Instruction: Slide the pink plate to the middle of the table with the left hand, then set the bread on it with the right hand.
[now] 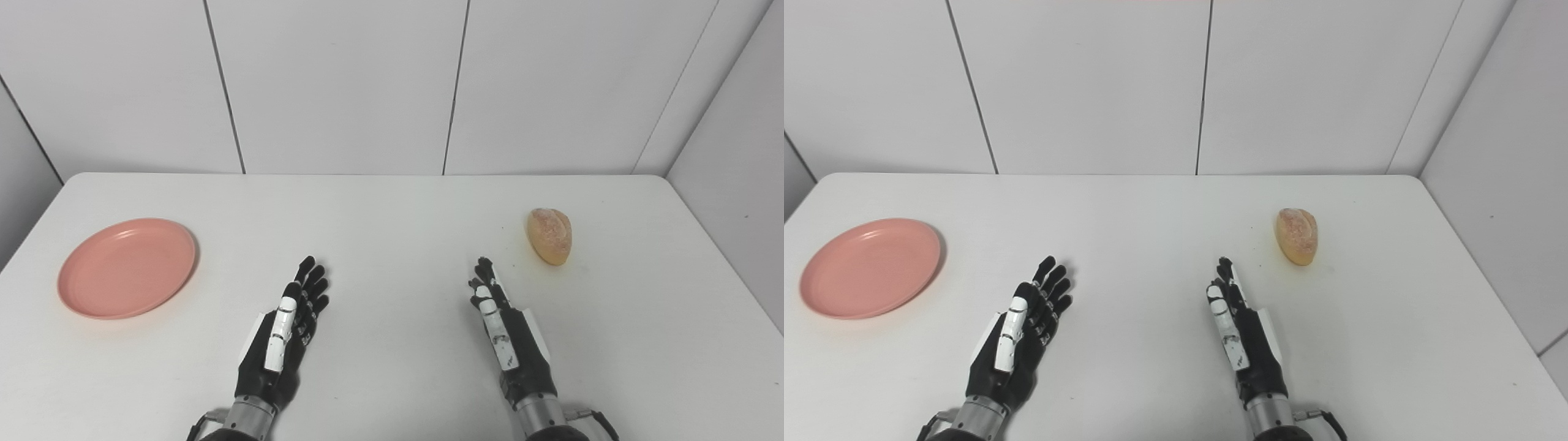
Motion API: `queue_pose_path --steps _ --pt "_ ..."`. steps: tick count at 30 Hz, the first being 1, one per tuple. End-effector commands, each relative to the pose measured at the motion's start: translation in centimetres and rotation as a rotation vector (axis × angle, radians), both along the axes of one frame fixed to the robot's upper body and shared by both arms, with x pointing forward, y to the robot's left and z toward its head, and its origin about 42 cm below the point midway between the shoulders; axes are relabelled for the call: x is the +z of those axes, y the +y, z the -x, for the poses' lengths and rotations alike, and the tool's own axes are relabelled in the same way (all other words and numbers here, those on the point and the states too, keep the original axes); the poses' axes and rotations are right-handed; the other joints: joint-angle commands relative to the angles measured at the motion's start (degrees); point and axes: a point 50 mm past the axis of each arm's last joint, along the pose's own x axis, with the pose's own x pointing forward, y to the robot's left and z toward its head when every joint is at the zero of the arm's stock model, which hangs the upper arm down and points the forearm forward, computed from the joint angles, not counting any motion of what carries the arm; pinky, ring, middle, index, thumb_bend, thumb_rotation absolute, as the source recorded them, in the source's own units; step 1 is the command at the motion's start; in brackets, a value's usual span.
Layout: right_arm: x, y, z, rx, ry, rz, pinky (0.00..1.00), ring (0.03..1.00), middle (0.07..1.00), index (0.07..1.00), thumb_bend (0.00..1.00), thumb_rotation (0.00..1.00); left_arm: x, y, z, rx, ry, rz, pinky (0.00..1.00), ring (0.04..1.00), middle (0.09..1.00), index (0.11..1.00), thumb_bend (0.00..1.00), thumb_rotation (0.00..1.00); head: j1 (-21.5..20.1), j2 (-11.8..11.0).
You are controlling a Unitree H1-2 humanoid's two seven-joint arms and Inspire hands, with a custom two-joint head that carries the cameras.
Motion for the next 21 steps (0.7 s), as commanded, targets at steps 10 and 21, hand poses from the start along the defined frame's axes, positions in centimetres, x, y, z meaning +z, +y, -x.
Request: queue_pose_path --steps 10,21 --pt "1.54 0.66 -0.26 0.013 -0.092 -0.024 0.97 0.972 1.0 1.0 0.34 1.0 0.8 -0.19 -0.23 0.0 -0.034 0.005 1.0 1.0 1.0 1.0 0.48 1.0 0.14 0.06" --pt "1.47 0.49 -0.38 0.022 -0.096 -0.027 0.98 0.977 1.0 1.0 0.34 1.0 0.81 -0.37 -0.29 0.001 -0.035 0.01 1.0 1.0 1.0 1.0 0.49 1.0 0.58 -0.03"
